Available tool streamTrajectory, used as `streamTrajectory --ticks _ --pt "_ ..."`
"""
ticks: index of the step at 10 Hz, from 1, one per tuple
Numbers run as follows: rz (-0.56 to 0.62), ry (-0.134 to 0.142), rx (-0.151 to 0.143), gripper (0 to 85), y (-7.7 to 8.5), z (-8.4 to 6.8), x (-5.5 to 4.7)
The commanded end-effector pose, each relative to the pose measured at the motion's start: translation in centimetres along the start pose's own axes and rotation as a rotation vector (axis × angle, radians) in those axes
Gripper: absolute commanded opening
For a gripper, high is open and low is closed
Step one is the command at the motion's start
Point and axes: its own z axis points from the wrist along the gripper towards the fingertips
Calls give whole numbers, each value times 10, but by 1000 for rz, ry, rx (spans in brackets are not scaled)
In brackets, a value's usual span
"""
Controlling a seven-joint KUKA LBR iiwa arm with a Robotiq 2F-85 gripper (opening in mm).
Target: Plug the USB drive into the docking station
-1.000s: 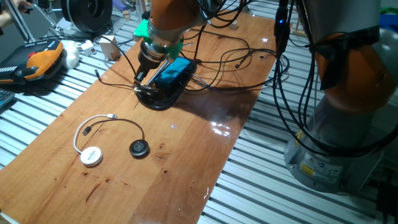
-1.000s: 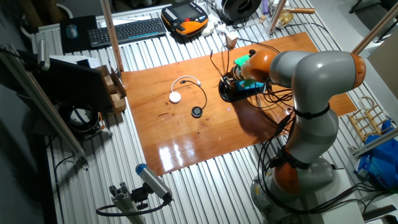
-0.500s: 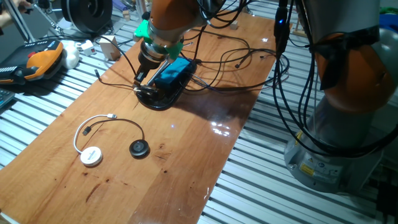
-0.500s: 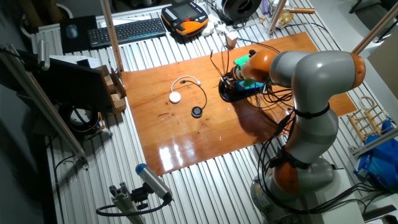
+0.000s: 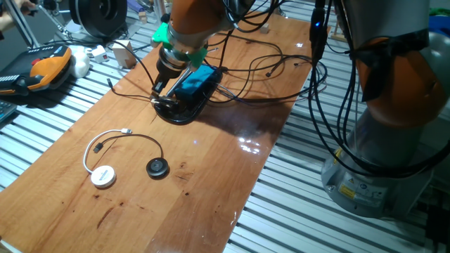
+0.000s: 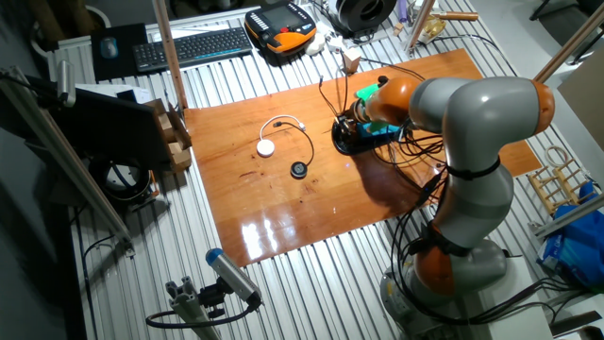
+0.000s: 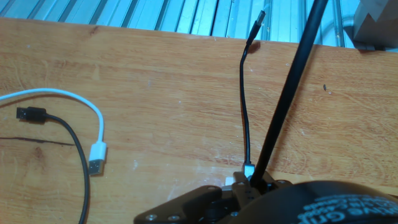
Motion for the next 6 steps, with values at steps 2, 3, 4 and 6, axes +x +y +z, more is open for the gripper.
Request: streamTrajectory --ticks 2,3,4,6 --pt "0 0 -2 0 0 1 1" --pt "-4 2 1 0 0 0 1" --pt "-12 8 -3 0 0 0 0" --pt "-13 8 -7 0 0 0 1"
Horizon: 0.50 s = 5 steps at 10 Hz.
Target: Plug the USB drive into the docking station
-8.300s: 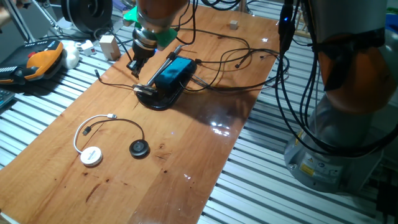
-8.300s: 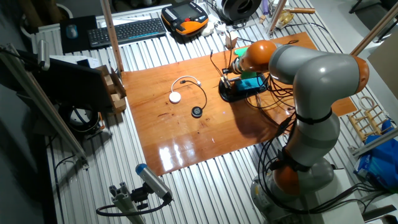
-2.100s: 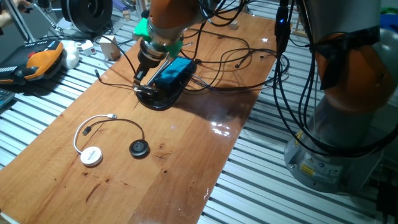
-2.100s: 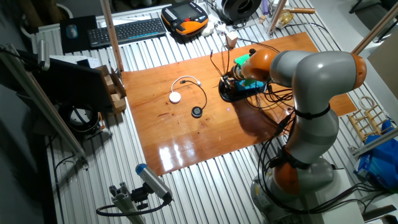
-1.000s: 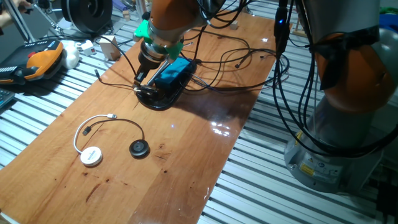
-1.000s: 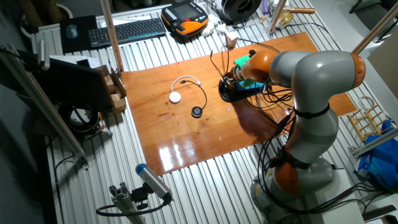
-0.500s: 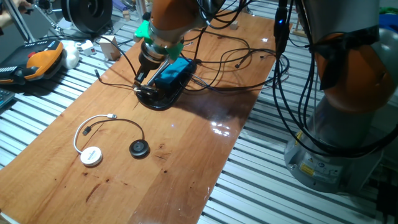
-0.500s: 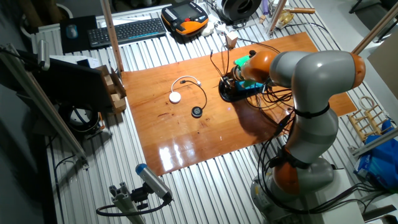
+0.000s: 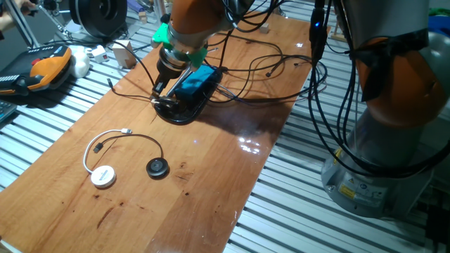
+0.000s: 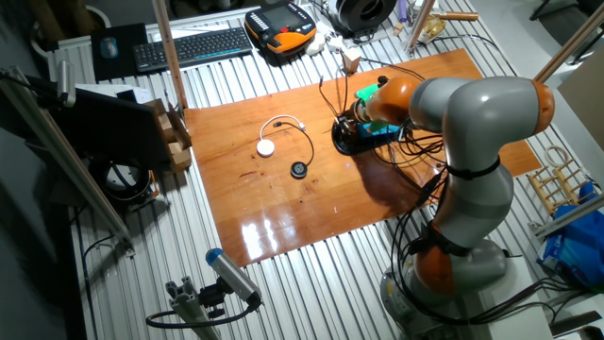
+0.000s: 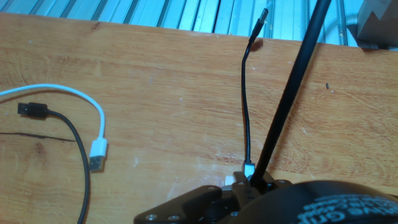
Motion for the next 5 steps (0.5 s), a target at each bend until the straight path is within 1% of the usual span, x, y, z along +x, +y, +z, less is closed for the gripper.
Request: streamTrajectory --ticks 1,3,4,5 --pt "1 -2 -2 0 0 1 0" --pt "9 -11 -5 0 0 1 1" --pt "18 -20 -3 0 0 1 1" --pt "19 -25 2 170 0 1 1"
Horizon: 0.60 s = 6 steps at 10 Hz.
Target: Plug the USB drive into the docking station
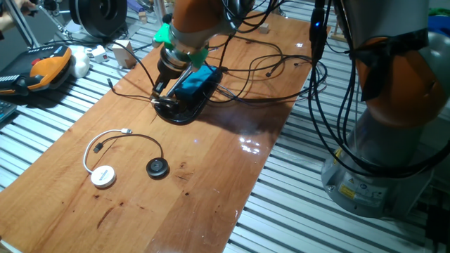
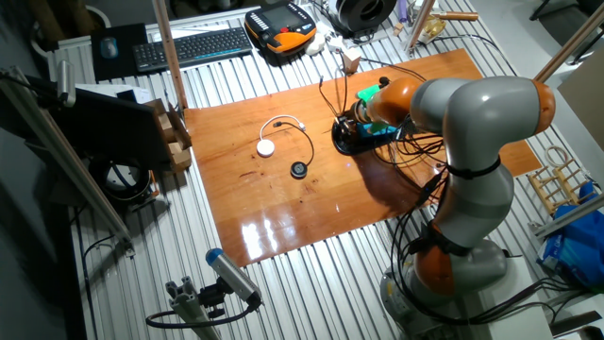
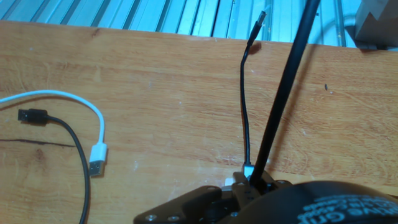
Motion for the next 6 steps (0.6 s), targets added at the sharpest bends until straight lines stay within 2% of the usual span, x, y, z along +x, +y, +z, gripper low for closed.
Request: streamTrajectory --ticks 1,2,4,5,6 --pt "4 -8 3 170 0 0 1" --pt "7 -13 7 340 0 -1 1" --pt "6 -17 10 340 1 -2 0" --pt "9 -19 13 510 1 -3 0" --pt "5 -19 21 510 0 -5 -1"
